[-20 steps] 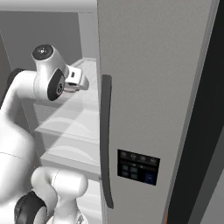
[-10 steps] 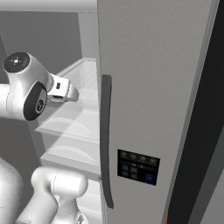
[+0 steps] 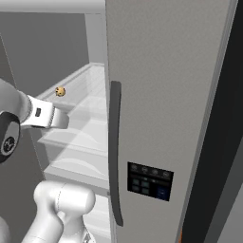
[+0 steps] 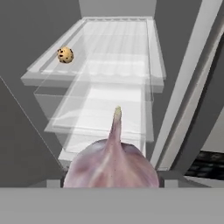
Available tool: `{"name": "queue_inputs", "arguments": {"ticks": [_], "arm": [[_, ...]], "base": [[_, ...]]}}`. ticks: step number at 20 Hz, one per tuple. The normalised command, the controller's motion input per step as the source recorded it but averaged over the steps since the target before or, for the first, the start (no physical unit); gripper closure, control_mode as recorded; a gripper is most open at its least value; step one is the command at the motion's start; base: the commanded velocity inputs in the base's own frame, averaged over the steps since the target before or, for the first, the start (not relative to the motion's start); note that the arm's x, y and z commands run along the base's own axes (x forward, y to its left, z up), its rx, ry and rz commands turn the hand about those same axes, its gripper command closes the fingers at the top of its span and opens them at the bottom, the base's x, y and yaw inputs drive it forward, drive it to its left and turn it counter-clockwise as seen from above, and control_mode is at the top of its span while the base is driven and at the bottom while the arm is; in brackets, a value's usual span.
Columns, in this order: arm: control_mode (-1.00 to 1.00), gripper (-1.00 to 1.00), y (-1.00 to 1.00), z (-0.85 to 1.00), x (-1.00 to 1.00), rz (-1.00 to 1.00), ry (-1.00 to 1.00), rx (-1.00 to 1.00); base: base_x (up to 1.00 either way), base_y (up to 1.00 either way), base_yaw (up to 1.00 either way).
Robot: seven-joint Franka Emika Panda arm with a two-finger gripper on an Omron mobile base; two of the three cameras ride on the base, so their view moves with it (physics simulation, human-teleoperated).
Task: Retrieve the bottle and the shaker from the cabinet and place them next to the mixing bowl on the counter. Then add garlic from the fridge to the mixing bowl.
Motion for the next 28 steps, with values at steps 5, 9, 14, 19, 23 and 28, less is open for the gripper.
{"name": "queue_inputs", "arguments": {"ticks": [5, 9, 14, 19, 23, 28], "arm": [[-1.00, 1.00, -0.01, 0.29, -0.84, 0.00, 0.02, 0.00], [-1.00, 1.00, 0.00, 0.19, -0.24, 0.00, 0.02, 0.00], [-1.00, 1.00, 0.00, 0.05, 0.03, 0.00, 0.01, 0.00], [1.00, 1.00, 0.00, 0.00, 0.00, 0.00, 0.03, 0.00], [1.00, 1.00, 0.00, 0.00, 0.00, 0.00, 0.00, 0.00], [1.00, 1.00, 0.00, 0.00, 0.00, 0.00, 0.00, 0.00]], "base": [[0.00, 0.00, 0.00], [0.00, 0.00, 0.00], [0.00, 0.00, 0.00], [0.00, 0.00, 0.00], [-0.58, 0.00, -0.02], [-1.00, 0.01, -0.13]]}}
